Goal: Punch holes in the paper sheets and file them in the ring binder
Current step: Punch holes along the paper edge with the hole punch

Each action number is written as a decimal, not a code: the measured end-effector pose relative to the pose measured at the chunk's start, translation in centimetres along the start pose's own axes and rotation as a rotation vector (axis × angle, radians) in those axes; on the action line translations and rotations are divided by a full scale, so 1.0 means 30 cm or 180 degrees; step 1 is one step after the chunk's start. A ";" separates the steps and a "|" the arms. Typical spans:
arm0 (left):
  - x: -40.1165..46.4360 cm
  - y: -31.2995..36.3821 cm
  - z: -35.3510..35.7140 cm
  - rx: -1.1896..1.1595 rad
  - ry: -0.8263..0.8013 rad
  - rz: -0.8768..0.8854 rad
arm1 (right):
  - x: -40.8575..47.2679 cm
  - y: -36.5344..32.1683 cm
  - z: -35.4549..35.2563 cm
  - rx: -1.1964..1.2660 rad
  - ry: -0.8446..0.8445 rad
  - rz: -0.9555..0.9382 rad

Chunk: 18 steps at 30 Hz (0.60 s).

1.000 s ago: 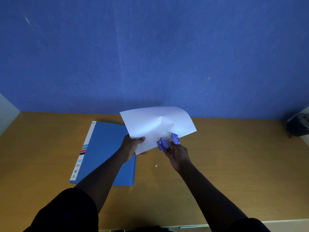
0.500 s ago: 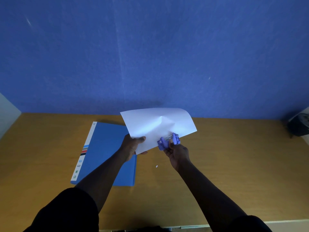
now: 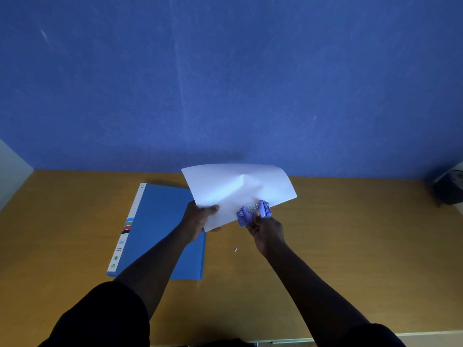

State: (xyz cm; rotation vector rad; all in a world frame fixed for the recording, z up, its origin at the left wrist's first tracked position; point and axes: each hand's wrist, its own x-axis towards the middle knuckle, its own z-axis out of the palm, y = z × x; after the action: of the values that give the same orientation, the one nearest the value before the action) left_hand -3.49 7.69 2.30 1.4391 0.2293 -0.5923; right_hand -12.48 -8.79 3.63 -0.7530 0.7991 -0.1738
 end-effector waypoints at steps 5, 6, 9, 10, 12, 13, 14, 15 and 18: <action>-0.002 0.010 -0.002 0.0033 0.0003 0.0012 | 0.002 0.002 0.003 0.0007 -0.0067 0.0019; -0.002 0.012 -0.002 0.0046 0.0005 0.0011 | 0.004 0.002 0.002 0.0004 -0.0069 0.0033; -0.005 0.015 -0.003 0.0074 0.0024 0.0000 | 0.015 0.003 -0.004 0.0071 -0.0124 0.0100; -0.005 0.015 -0.003 0.0084 0.0027 -0.0001 | 0.018 0.002 -0.005 0.0101 -0.0136 0.0132; -0.005 0.015 -0.002 0.0104 0.0054 -0.0005 | 0.019 0.001 -0.006 0.0176 -0.0179 0.0180; -0.004 0.015 -0.001 0.0112 0.0077 -0.0004 | 0.020 0.001 -0.006 0.0218 -0.0218 0.0191; -0.005 0.015 0.001 0.0109 0.0094 -0.0005 | 0.017 -0.001 -0.005 0.0249 -0.0265 0.0191; -0.006 0.017 0.002 0.0099 0.0102 -0.0003 | 0.016 -0.002 -0.004 0.0271 -0.0308 0.0183; -0.006 0.016 0.001 0.0079 0.0104 0.0019 | 0.009 -0.005 -0.006 0.0277 -0.0387 0.0184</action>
State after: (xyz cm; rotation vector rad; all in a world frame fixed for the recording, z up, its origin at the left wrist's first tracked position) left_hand -3.39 7.71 2.81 1.4736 0.2440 -0.5688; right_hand -12.40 -9.12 3.50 -0.6515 0.6924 -0.1091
